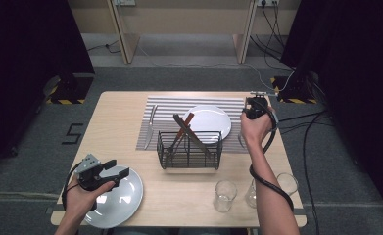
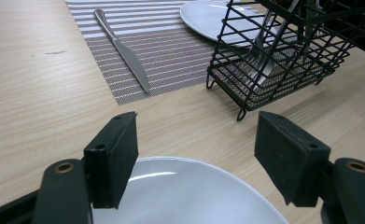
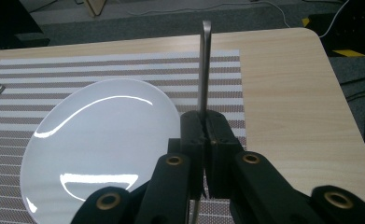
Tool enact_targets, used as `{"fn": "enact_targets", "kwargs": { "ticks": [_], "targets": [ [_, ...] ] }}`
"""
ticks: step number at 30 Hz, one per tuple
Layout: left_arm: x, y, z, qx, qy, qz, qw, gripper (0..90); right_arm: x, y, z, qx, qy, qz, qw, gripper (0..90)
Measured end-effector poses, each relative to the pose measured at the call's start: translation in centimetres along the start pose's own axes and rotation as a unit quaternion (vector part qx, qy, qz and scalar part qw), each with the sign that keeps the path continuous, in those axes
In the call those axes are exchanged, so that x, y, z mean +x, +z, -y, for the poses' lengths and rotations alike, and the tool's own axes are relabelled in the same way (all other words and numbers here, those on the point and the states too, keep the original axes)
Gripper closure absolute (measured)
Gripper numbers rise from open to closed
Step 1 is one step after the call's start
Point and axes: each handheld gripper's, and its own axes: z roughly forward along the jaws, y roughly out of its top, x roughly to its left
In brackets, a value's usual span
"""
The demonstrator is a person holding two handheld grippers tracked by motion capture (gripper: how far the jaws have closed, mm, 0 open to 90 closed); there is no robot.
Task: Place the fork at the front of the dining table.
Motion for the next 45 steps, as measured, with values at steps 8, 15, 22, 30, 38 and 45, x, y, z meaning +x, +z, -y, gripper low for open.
{"fn": "enact_targets", "kwargs": {
  "ticks": [8,15,22,30,38,45],
  "targets": [
    [0.0,0.0,0.0,0.000,0.000,0.000,1.0000,29.6,0.0,0.3,0.0,0.004,0.002,0.000,1.0000,87.4],
    [0.1,-0.1,0.0,-0.001,-0.001,0.000,1.0000,29.6,-0.1,0.7,0.1,0.010,0.002,0.003,0.9999,87.4],
    [0.1,-0.1,0.0,-0.001,-0.002,0.000,1.0000,29.6,-0.1,1.0,0.1,0.013,0.004,0.006,0.9999,87.4],
    [0.1,-0.1,0.0,0.000,-0.003,0.001,1.0000,29.6,-0.3,1.4,0.1,0.019,0.007,0.009,0.9997,87.4],
    [0.2,-0.1,0.1,0.001,-0.003,0.001,1.0000,29.5,-0.3,1.9,0.2,0.027,0.007,0.013,0.9995,87.4],
    [0.2,-0.1,0.1,0.000,-0.002,0.001,1.0000,29.6,-0.3,2.4,0.3,0.031,0.007,0.016,0.9994,87.4]
  ]
}}
